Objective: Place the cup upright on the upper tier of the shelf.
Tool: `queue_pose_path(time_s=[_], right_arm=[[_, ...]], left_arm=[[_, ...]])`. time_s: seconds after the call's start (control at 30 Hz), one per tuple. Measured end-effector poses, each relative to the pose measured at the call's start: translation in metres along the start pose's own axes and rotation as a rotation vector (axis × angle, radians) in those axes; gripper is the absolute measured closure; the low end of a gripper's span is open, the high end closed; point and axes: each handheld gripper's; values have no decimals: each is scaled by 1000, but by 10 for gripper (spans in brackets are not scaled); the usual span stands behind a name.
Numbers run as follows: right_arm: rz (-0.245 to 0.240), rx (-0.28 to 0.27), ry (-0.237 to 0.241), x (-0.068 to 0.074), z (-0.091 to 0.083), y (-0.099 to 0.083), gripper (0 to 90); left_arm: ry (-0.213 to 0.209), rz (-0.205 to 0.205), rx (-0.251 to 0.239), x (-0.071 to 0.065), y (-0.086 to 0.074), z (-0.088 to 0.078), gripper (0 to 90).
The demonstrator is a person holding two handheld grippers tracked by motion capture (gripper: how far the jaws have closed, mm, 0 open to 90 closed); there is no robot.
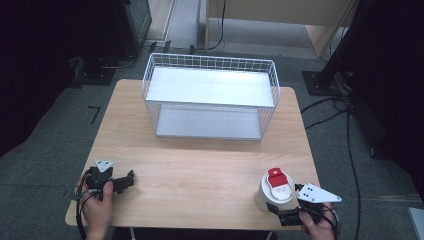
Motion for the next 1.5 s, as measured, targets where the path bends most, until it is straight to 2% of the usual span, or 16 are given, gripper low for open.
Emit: queue_pose_path(time_s=[0.2, 0.33, 0.5, 0.87, 1.0, 1.1, 1.4, 1.5], right_arm=[[-3, -18, -11, 4, 4, 2, 41], [17, -25, -24, 6, 11, 2, 22], [17, -35, -44, 10, 19, 4, 19], [12, -70, -66, 12, 20, 3, 26], [31, -80, -78, 13, 20, 3, 26], [75, -94, -85, 9, 20, 3, 27], [96, -99, -109, 8, 20, 11, 28], [117, -100, -117, 7, 20, 16, 29]], left_arm=[[0, 0, 0, 0, 0, 0, 0], [0, -1, 0, 0, 0, 0, 0], [0, 0, 0, 0, 0, 0, 0], [0, -1, 0, 0, 0, 0, 0], [0, 0, 0, 0, 0, 0, 0], [0, 0, 0, 0, 0, 0, 0], [0, 0, 0, 0, 0, 0, 0], [0, 0, 0, 0, 0, 0, 0]])
Point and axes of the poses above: each handheld gripper's, and its own axes: z roughly forward along the jaws, y roughly out of its top, x roughly to its left, and after that the axes turned 2 degrees about -z, right-handed
